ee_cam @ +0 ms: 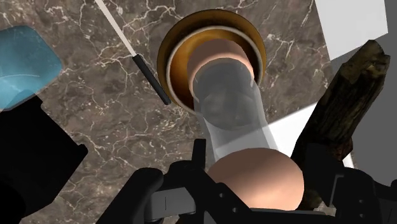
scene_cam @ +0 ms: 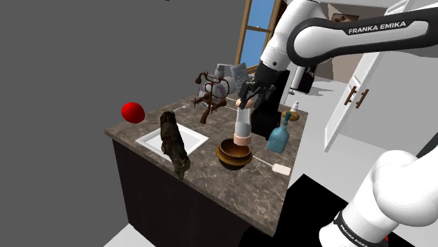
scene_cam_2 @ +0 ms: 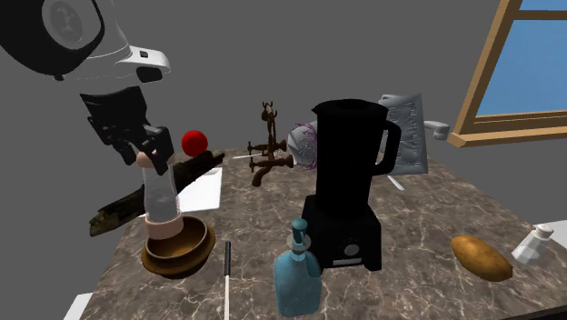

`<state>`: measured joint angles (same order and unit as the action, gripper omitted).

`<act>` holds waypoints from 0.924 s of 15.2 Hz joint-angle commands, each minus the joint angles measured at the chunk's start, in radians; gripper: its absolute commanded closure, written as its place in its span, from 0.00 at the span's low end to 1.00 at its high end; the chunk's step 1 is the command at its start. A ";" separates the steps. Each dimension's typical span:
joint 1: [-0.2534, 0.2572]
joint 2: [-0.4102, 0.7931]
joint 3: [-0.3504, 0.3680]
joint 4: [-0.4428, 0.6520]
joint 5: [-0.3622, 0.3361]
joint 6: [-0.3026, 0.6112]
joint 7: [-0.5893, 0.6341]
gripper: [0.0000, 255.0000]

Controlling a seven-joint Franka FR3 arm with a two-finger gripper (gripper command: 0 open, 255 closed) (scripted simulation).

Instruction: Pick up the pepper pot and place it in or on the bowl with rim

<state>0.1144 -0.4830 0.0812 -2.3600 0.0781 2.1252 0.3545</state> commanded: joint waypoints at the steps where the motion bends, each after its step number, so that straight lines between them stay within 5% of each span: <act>1: 0.001 0.002 0.001 -0.024 0.001 0.027 -0.001 1.00; 7: 0.002 0.019 0.004 -0.093 0.005 0.113 -0.004 1.00; 14: 0.002 0.019 0.004 -0.093 0.005 0.113 -0.004 1.00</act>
<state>0.1166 -0.4635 0.0852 -2.4527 0.0829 2.2379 0.3507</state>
